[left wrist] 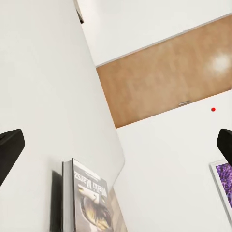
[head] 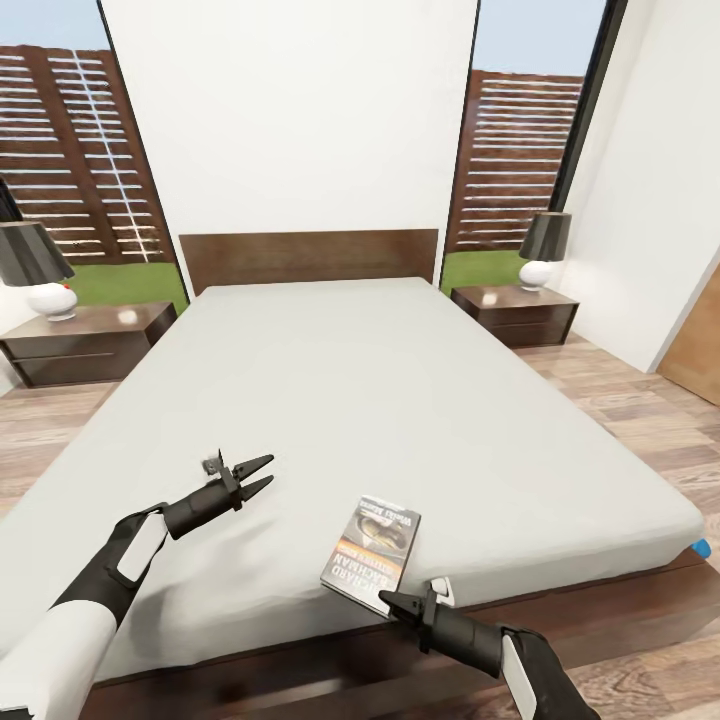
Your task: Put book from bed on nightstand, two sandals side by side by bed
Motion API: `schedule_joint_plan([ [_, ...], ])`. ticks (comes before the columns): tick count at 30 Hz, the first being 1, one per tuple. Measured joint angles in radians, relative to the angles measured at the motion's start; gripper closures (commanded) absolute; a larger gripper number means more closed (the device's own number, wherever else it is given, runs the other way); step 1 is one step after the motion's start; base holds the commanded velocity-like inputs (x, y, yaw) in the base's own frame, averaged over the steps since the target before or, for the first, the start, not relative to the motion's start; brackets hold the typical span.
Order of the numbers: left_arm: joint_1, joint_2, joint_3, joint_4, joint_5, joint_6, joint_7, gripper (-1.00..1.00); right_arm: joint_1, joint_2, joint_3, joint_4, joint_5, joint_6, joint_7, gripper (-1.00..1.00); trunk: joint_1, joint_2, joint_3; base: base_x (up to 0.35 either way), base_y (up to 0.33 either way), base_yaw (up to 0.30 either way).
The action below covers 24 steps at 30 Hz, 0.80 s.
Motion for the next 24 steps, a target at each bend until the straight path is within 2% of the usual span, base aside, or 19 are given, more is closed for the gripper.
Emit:
schedule_joint_plan([
  [4, 0.0, -0.016, 0.0, 0.0, -0.001, -0.001, 0.0, -1.0, 0.0, 0.0, 0.0, 0.0, 0.0, 0.0, 0.0, 1.0, 0.0, 0.0, 0.0, 0.0, 0.0, 0.0],
  [8, 0.0, -0.021, 0.001, 0.0, -0.001, -0.001, 0.0, -1.0, 0.0, 0.0, 0.0, 0.0, 0.0, 0.0, 0.0, 1.0, 0.0, 0.0, 0.0, 0.0, 0.0, 0.0],
  [24, 0.0, -0.021, -0.001, 0.0, -0.002, 0.0, 0.002, -1.0, 0.0, 0.0, 0.0, 0.0, -0.002, 0.003, -0.001, 1.0, -0.061, 0.112, 0.05, 0.0, 0.0, 0.0],
])
